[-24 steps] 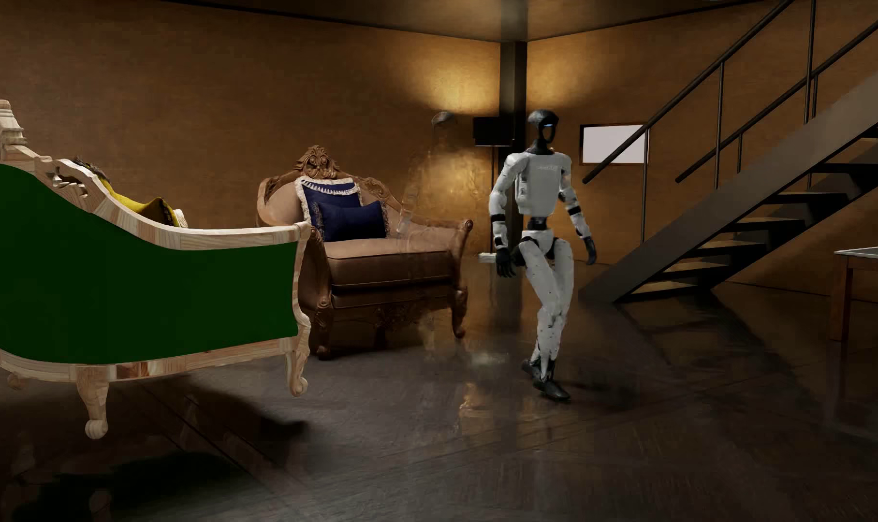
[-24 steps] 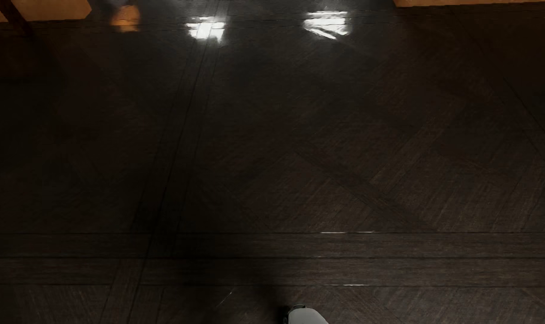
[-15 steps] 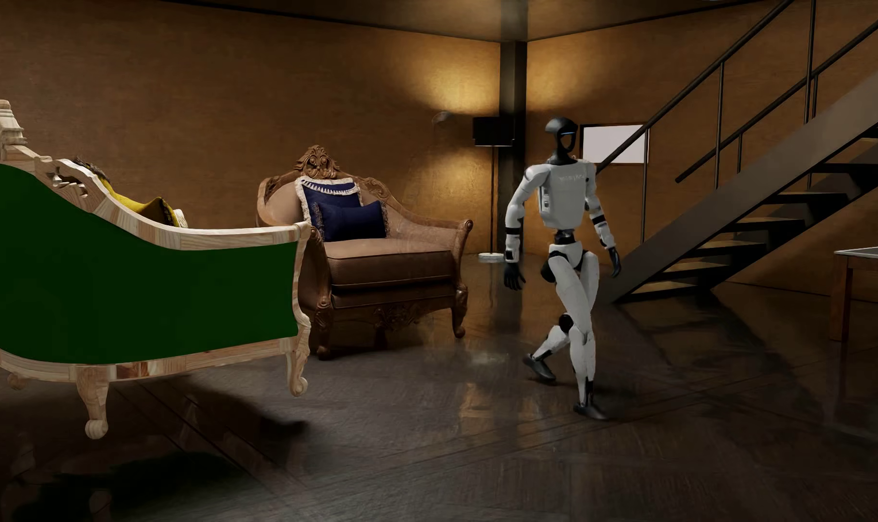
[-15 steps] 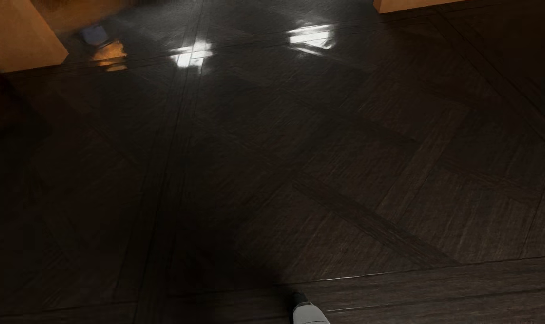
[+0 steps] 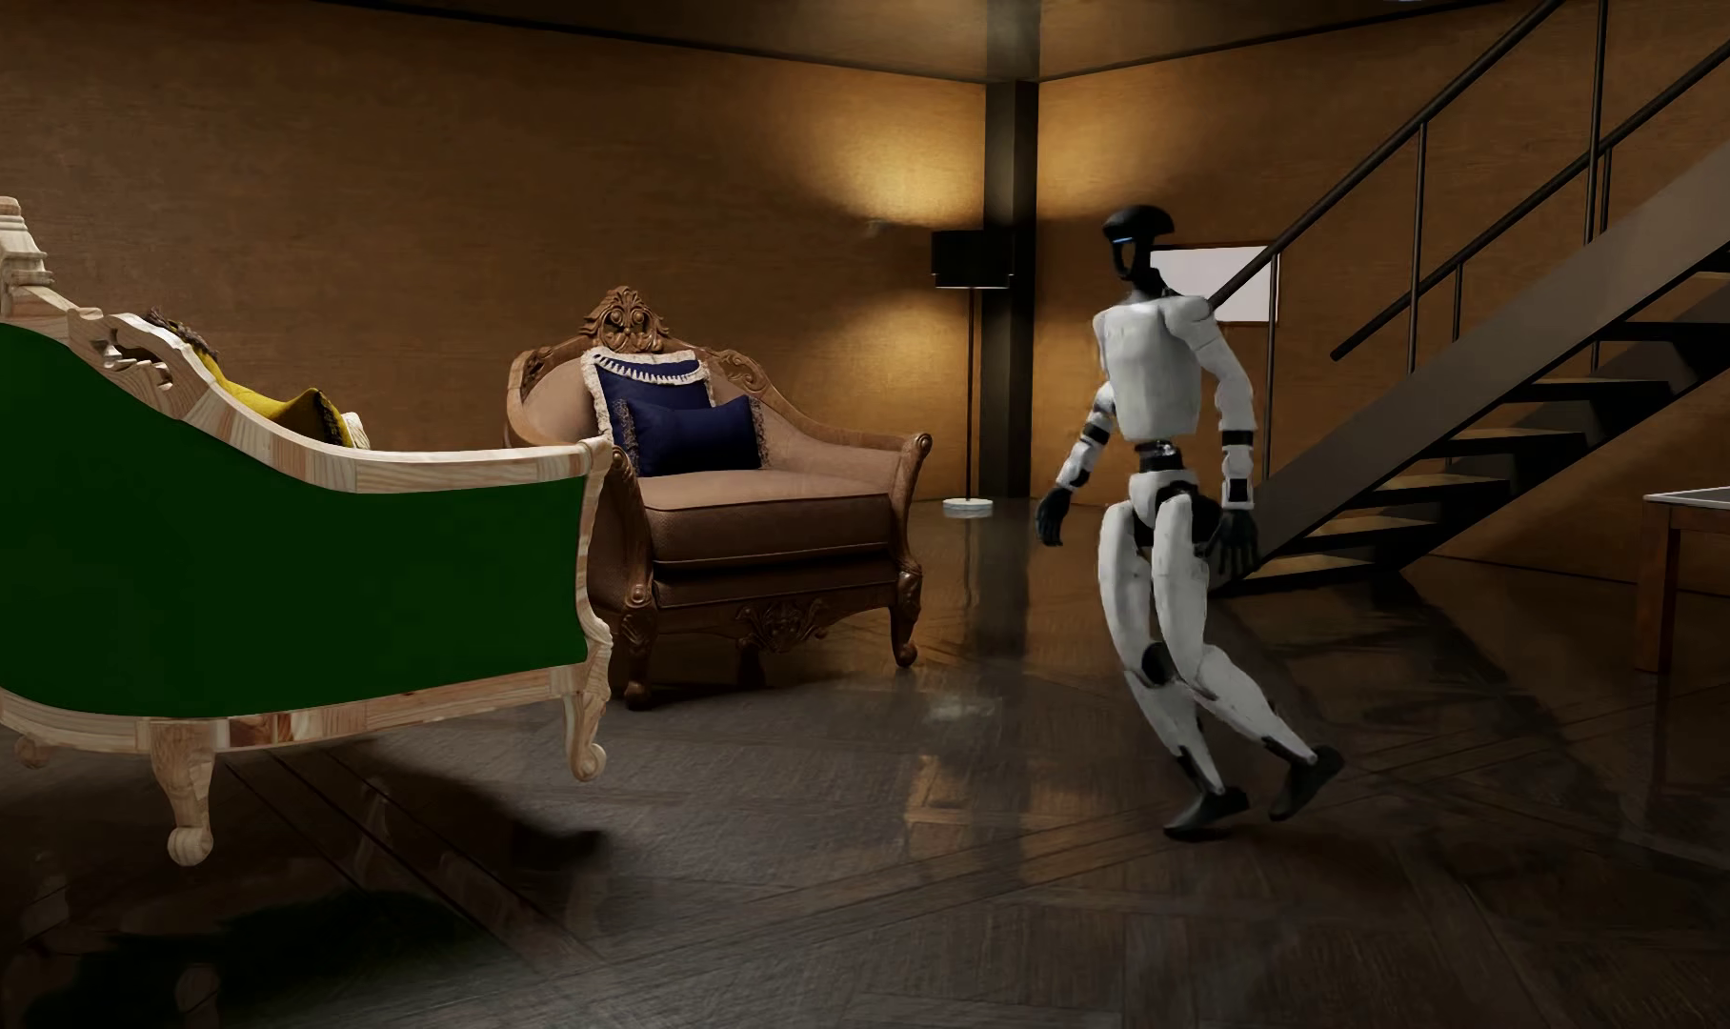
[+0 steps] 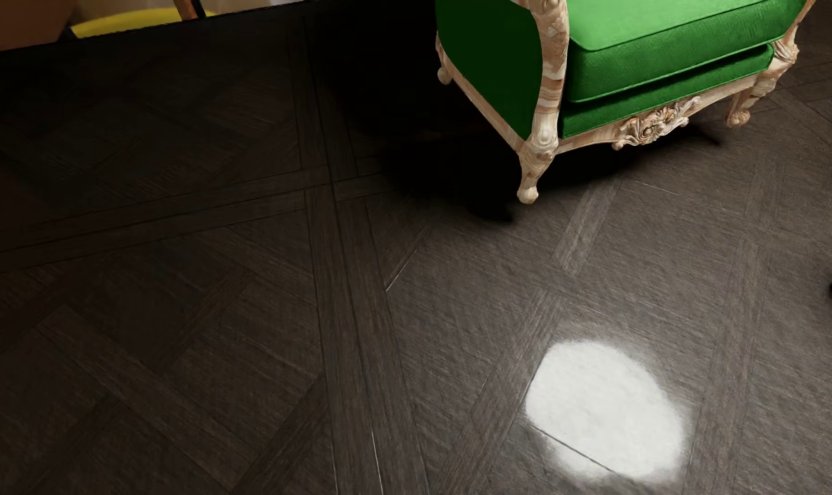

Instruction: Approach the dark orange armchair

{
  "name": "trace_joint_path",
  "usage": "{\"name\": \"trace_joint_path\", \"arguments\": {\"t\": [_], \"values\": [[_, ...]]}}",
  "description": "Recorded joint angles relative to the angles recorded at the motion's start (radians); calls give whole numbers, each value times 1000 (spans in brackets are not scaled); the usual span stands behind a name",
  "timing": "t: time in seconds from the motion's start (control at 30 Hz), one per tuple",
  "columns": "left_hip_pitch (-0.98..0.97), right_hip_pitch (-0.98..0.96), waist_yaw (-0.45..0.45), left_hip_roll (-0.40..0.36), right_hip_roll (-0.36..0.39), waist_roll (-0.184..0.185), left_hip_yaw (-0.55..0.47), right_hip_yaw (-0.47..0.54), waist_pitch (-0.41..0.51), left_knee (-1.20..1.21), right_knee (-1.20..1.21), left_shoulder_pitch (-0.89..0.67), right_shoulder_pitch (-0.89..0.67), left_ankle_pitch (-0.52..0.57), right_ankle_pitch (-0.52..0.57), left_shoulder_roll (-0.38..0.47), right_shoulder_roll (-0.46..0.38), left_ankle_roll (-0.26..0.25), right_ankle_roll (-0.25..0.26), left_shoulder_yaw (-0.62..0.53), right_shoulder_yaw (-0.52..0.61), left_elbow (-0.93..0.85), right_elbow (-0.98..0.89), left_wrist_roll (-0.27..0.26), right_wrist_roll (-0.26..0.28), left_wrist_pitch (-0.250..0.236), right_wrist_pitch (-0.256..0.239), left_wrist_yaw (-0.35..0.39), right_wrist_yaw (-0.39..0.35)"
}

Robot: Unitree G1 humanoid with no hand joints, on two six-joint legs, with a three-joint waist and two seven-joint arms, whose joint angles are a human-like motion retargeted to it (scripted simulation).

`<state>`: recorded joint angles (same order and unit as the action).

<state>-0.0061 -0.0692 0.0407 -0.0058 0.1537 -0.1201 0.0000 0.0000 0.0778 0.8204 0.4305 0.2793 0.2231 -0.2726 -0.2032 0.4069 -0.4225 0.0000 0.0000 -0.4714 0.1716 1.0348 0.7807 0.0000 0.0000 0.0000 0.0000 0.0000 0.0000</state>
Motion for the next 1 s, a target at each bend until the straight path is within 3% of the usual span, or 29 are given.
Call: {"name": "trace_joint_path", "arguments": {"t": [0.13, 0.27, 0.4, 0.6, 0.63, 0.67, 0.7, 0.8, 0.83, 0.87, 0.9, 0.97, 1.0], "values": [[24, 56, 110, 35, -56, 18, 0, 0, -26, -145, -19, 69, -80, 17, -82, -9, 17, 0, 0, 39, -53, 42, 94, 0, 0, 0, 0, 0, 0], [-22, 65, 158, 34, -67, 39, 0, 0, -14, -174, -23, 128, -104, 63, -25, 2, 54, 0, 0, 23, 35, 56, 87, 0, 0, 0, 0, 0, 0], [-98, 103, 136, 56, -105, 59, 0, 0, 14, -231, -20, 172, -9, 99, -2, 1, 72, 0, 0, 45, 109, 75, 72, 0, 0, 0, 0, 0, 0], [-326, 185, 84, 49, -134, 63, 0, 0, 84, -371, -11, 134, 105, 5, 108, 22, 69, 0, 0, 52, 128, 25, 310, 0, 0, 0, 0, 0, 0], [-362, 200, 91, 40, -136, 69, 0, 0, 93, -318, -8, 130, 112, 27, 125, 23, 65, 0, 0, 52, 140, 15, 332, 0, 0, 0, 0, 0, 0], [-395, 217, 102, 30, -137, 78, 0, 0, 99, -552, -4, 130, 116, 95, 139, 23, 62, 0, 0, 53, 150, 7, 347, 0, 0, 0, 0, 0, 0], [-423, 238, 117, 20, -136, 91, 0, 0, 103, -552, -1, 135, 116, 117, 147, 22, 61, 0, 0, 53, 157, -2, 353, 0, 0, 0, 0, 0, 0], [-436, 329, 184, 1, -142, 134, 0, 0, 106, -612, 14, 185, 111, 47, 150, 16, 54, 0, 0, 69, 159, -61, 301, 0, 0, 0, 0, 0, 0], [-436, 362, 209, -3, -145, 144, 0, 0, 104, -391, 22, 198, 114, 40, 148, 14, 51, 0, 0, 68, 158, -88, 247, 0, 0, 0, 0, 0, 0], [-461, 380, 235, -3, -151, 140, 0, 0, 94, -359, 33, 194, 118, 62, 149, 15, 51, 0, 0, 63, 163, -103, 179, 0, 0, 0, 0, 0, 0], [-534, 379, 249, -1, -161, 110, 0, 0, 78, -278, 43, 165, 113, 153, 167, 17, 61, 0, 0, 62, 181, -97, 120, 0, 0, 0, 0, 0, 0], [-666, 377, 213, -29, -169, 18, 0, 0, 68, -58, 80, 57, 82, 289, 306, 27, 87, 0, 0, 66, 260, -55, 91, 0, 0, 0, 0, 0, 0], [-661, 354, 194, -54, -167, -9, 0, 0, 74, 4, 143, 9, 66, 266, 387, 28, 86, 0, 0, 64, 320, -61, 100, 0, 0, 0, 0, 0, 0]]}}
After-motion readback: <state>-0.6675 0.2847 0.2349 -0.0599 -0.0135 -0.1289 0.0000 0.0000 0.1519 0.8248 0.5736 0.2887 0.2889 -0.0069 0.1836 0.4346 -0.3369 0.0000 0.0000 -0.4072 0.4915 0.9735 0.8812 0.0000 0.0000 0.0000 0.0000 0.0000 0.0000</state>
